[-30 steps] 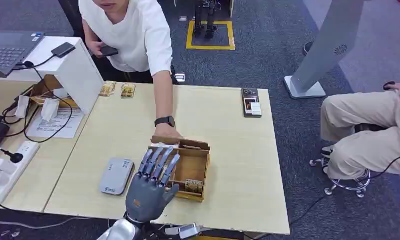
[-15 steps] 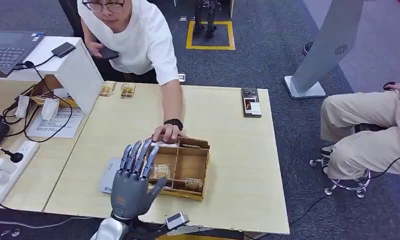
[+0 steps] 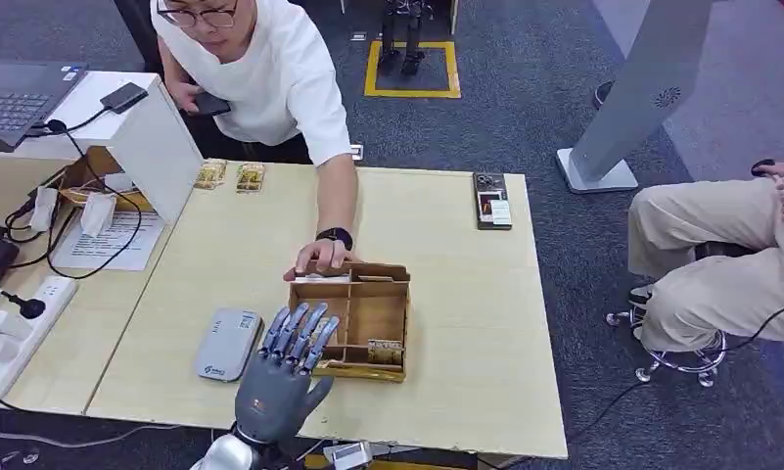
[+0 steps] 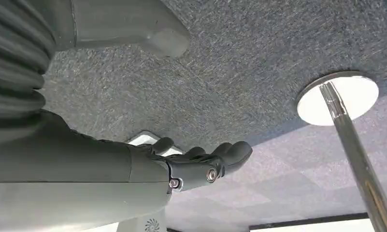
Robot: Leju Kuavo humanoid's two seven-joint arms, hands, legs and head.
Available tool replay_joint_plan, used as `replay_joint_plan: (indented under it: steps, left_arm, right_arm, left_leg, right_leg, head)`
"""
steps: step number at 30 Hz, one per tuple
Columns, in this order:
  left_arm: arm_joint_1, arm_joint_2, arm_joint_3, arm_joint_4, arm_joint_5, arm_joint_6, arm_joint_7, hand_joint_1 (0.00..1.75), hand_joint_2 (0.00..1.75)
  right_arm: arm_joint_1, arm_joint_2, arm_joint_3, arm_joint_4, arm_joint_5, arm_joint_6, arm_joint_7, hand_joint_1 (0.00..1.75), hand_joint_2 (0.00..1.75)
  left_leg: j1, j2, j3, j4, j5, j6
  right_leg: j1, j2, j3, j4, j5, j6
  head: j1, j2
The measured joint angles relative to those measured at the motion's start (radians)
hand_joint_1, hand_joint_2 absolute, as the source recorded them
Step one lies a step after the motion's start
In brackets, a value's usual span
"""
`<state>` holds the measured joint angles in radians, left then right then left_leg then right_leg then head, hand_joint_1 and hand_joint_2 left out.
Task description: Pass the card to the sensor for recognition and then transmit it.
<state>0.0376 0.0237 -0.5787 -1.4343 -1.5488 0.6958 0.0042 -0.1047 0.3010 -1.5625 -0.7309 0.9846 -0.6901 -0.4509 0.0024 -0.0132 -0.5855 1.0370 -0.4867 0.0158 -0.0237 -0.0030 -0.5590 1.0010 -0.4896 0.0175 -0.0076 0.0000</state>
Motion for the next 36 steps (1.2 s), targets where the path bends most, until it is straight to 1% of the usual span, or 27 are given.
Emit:
replay_joint_plan:
  steps: [4, 8, 12, 16, 18, 22, 23, 25, 27, 29, 36]
  left_arm:
    - [0.0, 0.0, -0.002, 0.035, 0.0, 0.0, 0.005, 0.0, 1.75]
    - [-0.004, -0.001, -0.019, 0.084, 0.0, 0.0, 0.006, 0.0, 1.75]
    - [-0.007, -0.01, -0.03, 0.133, 0.0, 0.0, 0.002, 0.0, 1.75]
    - [-0.013, -0.013, -0.034, 0.156, 0.0, 0.0, 0.018, 0.0, 1.75]
    - [-0.026, -0.011, -0.042, 0.166, 0.0, 0.0, 0.071, 0.0, 1.75]
    - [-0.077, 0.011, -0.096, 0.193, 0.0, 0.0, 0.244, 0.0, 1.75]
    - [-0.094, 0.021, -0.122, 0.201, 0.0, 0.0, 0.317, 0.0, 1.75]
    - [-0.124, 0.039, -0.177, 0.214, 0.0, 0.0, 0.388, 0.0, 1.75]
    - [-0.144, 0.054, -0.215, 0.218, 0.0, 0.0, 0.421, 0.0, 1.75]
    - [-0.154, 0.062, -0.234, 0.219, 0.0, 0.0, 0.437, 0.0, 1.75]
    - [-0.172, 0.083, -0.272, 0.219, 0.0, 0.0, 0.443, 0.0, 1.75]
  right_arm:
    - [0.0, -0.003, 0.0, 0.005, 0.0, 0.0, -0.001, 0.0, 1.75]
    - [-0.001, -0.006, 0.0, 0.011, -0.001, 0.0, -0.006, 0.0, 1.75]
    - [-0.001, -0.007, 0.0, 0.012, 0.0, 0.0, -0.006, 0.0, 1.75]
    - [-0.001, -0.008, 0.0, 0.013, 0.0, 0.0, -0.006, 0.0, 1.75]
    - [-0.001, -0.008, 0.0, 0.013, 0.001, 0.0, -0.005, 0.0, 1.75]
    - [-0.001, -0.008, 0.0, 0.014, 0.003, 0.0, 0.002, 0.0, 1.75]
    - [-0.001, -0.008, 0.0, 0.014, 0.006, 0.0, 0.002, 0.0, 1.75]
    - [-0.001, -0.008, 0.0, 0.014, 0.009, 0.0, 0.005, 0.0, 1.75]
    - [-0.001, -0.008, 0.0, 0.013, 0.01, 0.0, 0.006, 0.0, 1.75]
    - [0.0, -0.008, 0.0, 0.013, 0.01, 0.0, 0.01, 0.0, 1.75]
    - [0.0, -0.008, 0.0, 0.013, 0.01, 0.0, 0.011, 0.0, 1.75]
  left_leg:
    - [0.0, 0.0, 0.0, 0.0, 0.0, 0.0]
    - [0.0, 0.0, 0.0, 0.0, 0.0, 0.0]
    - [0.0, 0.0, 0.0, 0.0, 0.0, 0.0]
    - [0.0, 0.0, 0.0, 0.0, 0.0, 0.0]
    - [0.0, 0.0, 0.0, 0.0, 0.0, 0.0]
    - [0.0, 0.0, 0.0, 0.0, 0.0, 0.0]
    - [0.0, 0.0, 0.0, 0.0, 0.0, 0.0]
    - [0.0, 0.0, 0.0, 0.0, 0.0, 0.0]
    - [0.0, 0.0, 0.0, 0.0, 0.0, 0.0]
    - [0.0, 0.0, 0.0, 0.0, 0.0, 0.0]
    - [0.0, 0.0, 0.0, 0.0, 0.0, 0.0]
  right_leg:
    - [0.0, 0.0, 0.0, 0.0, 0.0, 0.0]
    - [0.0, 0.0, 0.0, 0.0, 0.0, 0.0]
    - [0.0, 0.0, 0.0, 0.0, 0.0, 0.0]
    - [0.0, 0.0, 0.0, 0.0, 0.0, 0.0]
    - [0.0, 0.0, 0.0, 0.0, 0.0, 0.0]
    - [0.0, 0.0, 0.0, 0.0, 0.0, 0.0]
    - [0.0, 0.0, 0.0, 0.0, 0.0, 0.0]
    - [0.0, 0.0, 0.0, 0.0, 0.0, 0.0]
    - [0.0, 0.0, 0.0, 0.0, 0.0, 0.0]
    - [0.0, 0.0, 0.0, 0.0, 0.0, 0.0]
    - [0.0, 0.0, 0.0, 0.0, 0.0, 0.0]
  head:
    - [0.0, 0.0]
    - [0.0, 0.0]
    - [0.0, 0.0]
    - [0.0, 0.0]
    - [0.0, 0.0]
    - [0.0, 0.0]
    - [0.0, 0.0]
    - [0.0, 0.0]
    - [0.0, 0.0]
    - [0.0, 0.0]
    - [0.0, 0.0]
